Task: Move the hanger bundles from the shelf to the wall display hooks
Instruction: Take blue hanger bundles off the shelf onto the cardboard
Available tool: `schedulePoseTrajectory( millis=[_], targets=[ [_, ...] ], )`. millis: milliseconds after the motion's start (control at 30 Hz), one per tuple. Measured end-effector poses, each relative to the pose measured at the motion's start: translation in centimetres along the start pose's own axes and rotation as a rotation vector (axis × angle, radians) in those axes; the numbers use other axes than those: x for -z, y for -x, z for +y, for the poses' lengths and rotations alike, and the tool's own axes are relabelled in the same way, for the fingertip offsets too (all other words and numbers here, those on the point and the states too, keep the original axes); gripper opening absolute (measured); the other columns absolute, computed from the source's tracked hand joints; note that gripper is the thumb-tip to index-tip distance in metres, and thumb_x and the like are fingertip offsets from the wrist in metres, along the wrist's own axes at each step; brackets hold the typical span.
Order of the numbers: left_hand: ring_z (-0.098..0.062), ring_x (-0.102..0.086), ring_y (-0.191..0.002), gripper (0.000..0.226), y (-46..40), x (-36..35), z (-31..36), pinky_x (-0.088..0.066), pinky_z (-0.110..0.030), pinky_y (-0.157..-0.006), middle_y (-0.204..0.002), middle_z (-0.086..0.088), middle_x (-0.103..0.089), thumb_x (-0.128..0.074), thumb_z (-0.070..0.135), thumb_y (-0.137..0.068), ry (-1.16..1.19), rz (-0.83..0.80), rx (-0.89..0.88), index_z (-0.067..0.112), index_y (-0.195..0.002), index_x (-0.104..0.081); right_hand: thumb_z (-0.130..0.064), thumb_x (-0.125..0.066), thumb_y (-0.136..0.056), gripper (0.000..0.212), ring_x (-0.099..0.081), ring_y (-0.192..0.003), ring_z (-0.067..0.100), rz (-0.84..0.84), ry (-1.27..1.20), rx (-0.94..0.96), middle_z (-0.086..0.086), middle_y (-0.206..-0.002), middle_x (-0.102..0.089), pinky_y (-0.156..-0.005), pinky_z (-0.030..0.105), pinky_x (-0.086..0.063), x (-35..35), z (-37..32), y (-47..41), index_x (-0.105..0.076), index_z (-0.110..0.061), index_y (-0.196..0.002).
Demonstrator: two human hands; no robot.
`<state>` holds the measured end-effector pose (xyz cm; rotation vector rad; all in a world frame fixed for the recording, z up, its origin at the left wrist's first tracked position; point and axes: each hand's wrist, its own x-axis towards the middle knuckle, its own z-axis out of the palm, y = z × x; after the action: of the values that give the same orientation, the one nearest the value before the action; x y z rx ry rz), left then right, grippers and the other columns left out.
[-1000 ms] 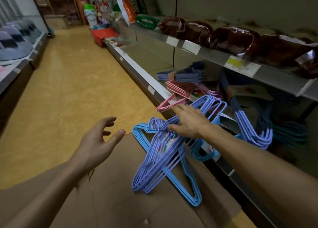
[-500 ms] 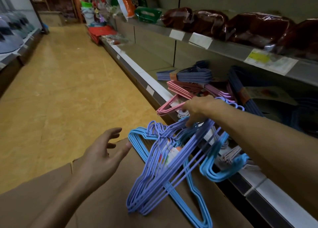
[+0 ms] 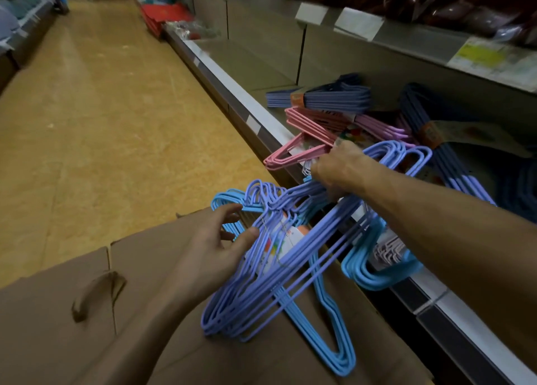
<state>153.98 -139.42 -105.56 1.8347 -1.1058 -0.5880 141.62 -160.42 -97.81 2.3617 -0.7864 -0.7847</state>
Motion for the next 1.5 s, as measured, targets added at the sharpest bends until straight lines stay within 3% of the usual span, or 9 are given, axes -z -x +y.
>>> schedulePoseTrajectory(
  millis=[400, 733, 900, 967, 1067, 1167, 1233, 1300, 1500],
  targets=[
    [-0.011, -0.063, -0.098, 0.028, 0.7, 1.4, 2.2, -0.049, -0.033, -0.089, -0.116, 0.007, -0.066, -0.065, 0.033, -0.092, 0.074, 0.047, 0.071, 0.028, -0.119, -0.059, -0.045, -0.062, -0.089, 0.033, -0.063, -0.103, 0.029, 0.297, -0.109, -0.024, 0.002, -0.114, -0.067, -0.073, 0.035, -0.034, 2.4, 1.4, 5.5, -0.061, -0.034, -0.12],
    [-0.023, -0.05, -0.13, 0.07, 1.4, 7.8, 3.3, -0.038, -0.038, -0.109, -0.143, -0.007, -0.053, -0.053, 0.059, -0.091, 0.033, 0.252, 0.109, 0.013, -0.143, -0.046, -0.043, -0.052, -0.096, 0.021, -0.064, -0.091, 0.033, 0.664, -0.359, -0.076, 0.004, -0.1, -0.069, -0.068, 0.035, -0.03, 6.6, -2.8, 10.2, -0.058, -0.033, -0.114],
    [-0.022, -0.064, -0.099, 0.045, 2.6, 12.0, 3.4, -0.049, -0.042, -0.094, -0.105, -0.002, -0.07, -0.056, 0.061, -0.089, 0.099, 0.336, 0.124, 0.021, -0.107, -0.066, -0.034, -0.046, -0.096, 0.018, -0.048, -0.068, 0.03, 0.719, -0.411, -0.066, -0.001, -0.068, -0.045, -0.052, 0.031, -0.015, 8.5, -8.4, 10.3, -0.057, -0.029, -0.111],
    [-0.02, -0.064, -0.084, 0.04, 3.2, 13.4, 3.0, -0.051, -0.04, -0.084, -0.094, -0.004, -0.072, -0.062, 0.056, -0.088, 0.145, 0.38, 0.158, 0.018, -0.097, -0.07, -0.033, -0.046, -0.096, 0.018, -0.046, -0.066, 0.03, 0.716, -0.455, -0.046, -0.001, -0.064, -0.041, -0.05, 0.031, -0.013, 8.7, -10.6, 10.4, -0.056, -0.026, -0.111],
    [-0.018, -0.054, -0.063, 0.036, 4.3, 15.0, 2.2, -0.043, -0.031, -0.06, -0.074, -0.003, -0.065, -0.071, 0.049, -0.084, 0.174, 0.428, 0.18, 0.014, -0.082, -0.067, -0.035, -0.047, -0.096, 0.021, -0.061, -0.088, 0.035, 0.682, -0.593, 0.01, 0.005, -0.093, -0.066, -0.054, 0.032, -0.019, 8.7, -14.2, 10.4, -0.055, -0.024, -0.112],
    [-0.022, -0.052, -0.054, 0.035, 4.9, 15.9, 1.7, -0.043, -0.027, -0.047, -0.064, -0.003, -0.053, -0.077, 0.042, -0.081, 0.254, 0.468, 0.25, 0.012, -0.083, -0.062, -0.039, -0.049, -0.092, 0.024, -0.062, -0.1, 0.034, 0.62, -0.726, 0.062, 0.004, -0.104, -0.068, -0.066, 0.036, -0.031, 8.4, -17.8, 10.0, -0.056, -0.026, -0.11],
    [-0.035, -0.068, -0.07, 0.037, 5.1, 16.6, 1.0, -0.06, -0.038, -0.065, -0.073, -0.012, -0.063, -0.084, 0.038, -0.074, 0.361, 0.513, 0.262, 0.008, -0.086, -0.065, -0.038, -0.053, -0.09, 0.025, -0.061, -0.105, 0.033, 0.462, -0.86, 0.139, 0.004, -0.109, -0.066, -0.071, 0.036, -0.033, 8.3, -19.5, 9.8, -0.054, -0.027, -0.113],
    [-0.039, -0.071, -0.082, 0.041, 5.3, 16.8, -0.2, -0.058, -0.055, -0.077, -0.079, -0.018, -0.069, -0.089, 0.037, -0.067, 0.383, 0.53, 0.268, 0.005, -0.084, -0.07, -0.037, -0.058, -0.087, 0.031, -0.059, -0.106, 0.031, 0.276, -0.95, 0.24, 0.004, -0.111, -0.065, -0.073, 0.035, -0.037, 8.3, -20.5, 9.7, -0.051, -0.026, -0.115],
    [-0.029, -0.072, -0.08, 0.031, 6.2, 15.4, -3.4, -0.058, -0.052, -0.076, -0.081, -0.013, -0.074, -0.088, 0.032, -0.069, 0.326, 0.543, 0.23, 0.008, -0.082, -0.074, -0.033, -0.072, -0.081, 0.044, -0.059, -0.087, 0.017, 0.034, -1.207, 0.363, -0.001, -0.098, -0.059, -0.074, 0.035, -0.052, 7.0, -23.9, 9.7, -0.045, -0.021, -0.113]
  ],
)
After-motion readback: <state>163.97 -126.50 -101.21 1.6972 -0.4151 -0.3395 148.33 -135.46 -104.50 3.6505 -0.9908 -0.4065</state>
